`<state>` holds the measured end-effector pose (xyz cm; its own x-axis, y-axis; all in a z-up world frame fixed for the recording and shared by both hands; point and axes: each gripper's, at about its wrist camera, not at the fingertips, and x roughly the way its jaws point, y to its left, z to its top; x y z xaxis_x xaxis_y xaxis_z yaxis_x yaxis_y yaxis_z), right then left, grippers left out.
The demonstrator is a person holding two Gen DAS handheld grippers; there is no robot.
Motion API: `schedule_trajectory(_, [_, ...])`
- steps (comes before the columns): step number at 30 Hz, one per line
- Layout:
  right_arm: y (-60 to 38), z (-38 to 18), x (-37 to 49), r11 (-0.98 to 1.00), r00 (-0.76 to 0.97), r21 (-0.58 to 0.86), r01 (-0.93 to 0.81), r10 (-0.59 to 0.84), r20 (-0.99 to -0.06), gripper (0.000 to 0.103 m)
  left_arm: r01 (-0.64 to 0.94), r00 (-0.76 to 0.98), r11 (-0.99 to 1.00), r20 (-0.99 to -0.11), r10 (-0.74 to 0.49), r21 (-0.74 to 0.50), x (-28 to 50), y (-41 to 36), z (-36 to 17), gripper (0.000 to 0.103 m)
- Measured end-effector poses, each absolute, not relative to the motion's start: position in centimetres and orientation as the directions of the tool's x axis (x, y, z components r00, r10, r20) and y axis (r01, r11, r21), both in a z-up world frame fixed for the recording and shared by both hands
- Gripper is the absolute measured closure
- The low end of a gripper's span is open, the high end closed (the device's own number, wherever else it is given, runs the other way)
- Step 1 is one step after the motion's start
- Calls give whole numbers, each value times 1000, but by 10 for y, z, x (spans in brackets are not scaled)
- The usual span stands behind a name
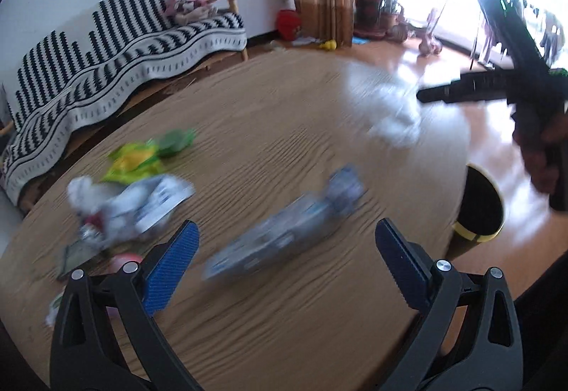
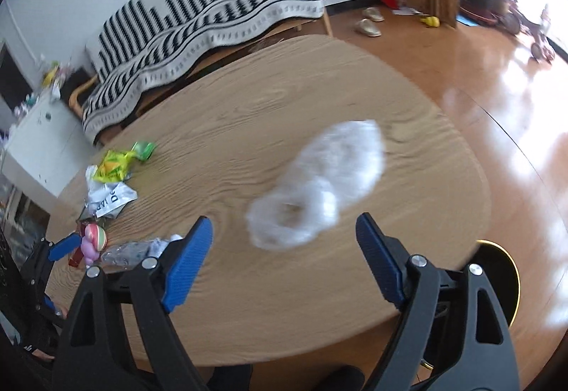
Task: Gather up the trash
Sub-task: 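Grasp the foil tube with the left tool while the right tool grasps the clear plastic bag, then carry the foil tube and plastic bag over the trash bin with both tools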
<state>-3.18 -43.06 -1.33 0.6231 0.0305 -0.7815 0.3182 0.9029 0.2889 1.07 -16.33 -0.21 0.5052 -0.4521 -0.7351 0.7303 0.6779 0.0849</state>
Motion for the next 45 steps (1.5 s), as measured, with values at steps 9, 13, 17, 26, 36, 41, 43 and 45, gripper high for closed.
schedule_trajectory(9, [-423, -46, 20, 900, 509, 160, 406, -77, -857, 23, 788, 473, 595, -773, -423, 156, 38, -161, -36, 6])
schedule_trajectory(13, [-425, -59, 30, 902, 472, 85, 423, -140, -871, 23, 798, 461, 581, -785, -415, 161, 49, -169, -44, 7])
schedule_trajectory(17, [-433, -66, 30, 901, 459, 76, 426, -143, -877, 29, 820, 453, 539, -794, -406, 193, 47, -179, -49, 25])
schedule_trajectory(26, [-438, -53, 15, 900, 521, 147, 411, -99, -848, 79, 832, 434, 526, -796, -423, 174, 31, -180, -29, 68])
schedule_trajectory(36, [-428, -16, -29, 917, 616, 208, 341, -51, -786, 79, 761, 453, 647, -752, -480, 46, 33, -175, 16, 72])
schedule_trajectory(41, [-462, -15, -66, 899, 612, 203, 388, -87, -786, 79, 744, 458, 668, -733, -504, 5, 27, -214, 25, 72])
schedule_trajectory(43, [-481, -19, -88, 883, 606, 203, 423, -109, -788, 79, 752, 442, 659, -729, -523, -16, 19, -238, 26, 72])
schedule_trajectory(45, [-501, -25, -111, 867, 594, 202, 456, -127, -794, 79, 768, 418, 639, -729, -542, -35, 9, -270, 26, 72])
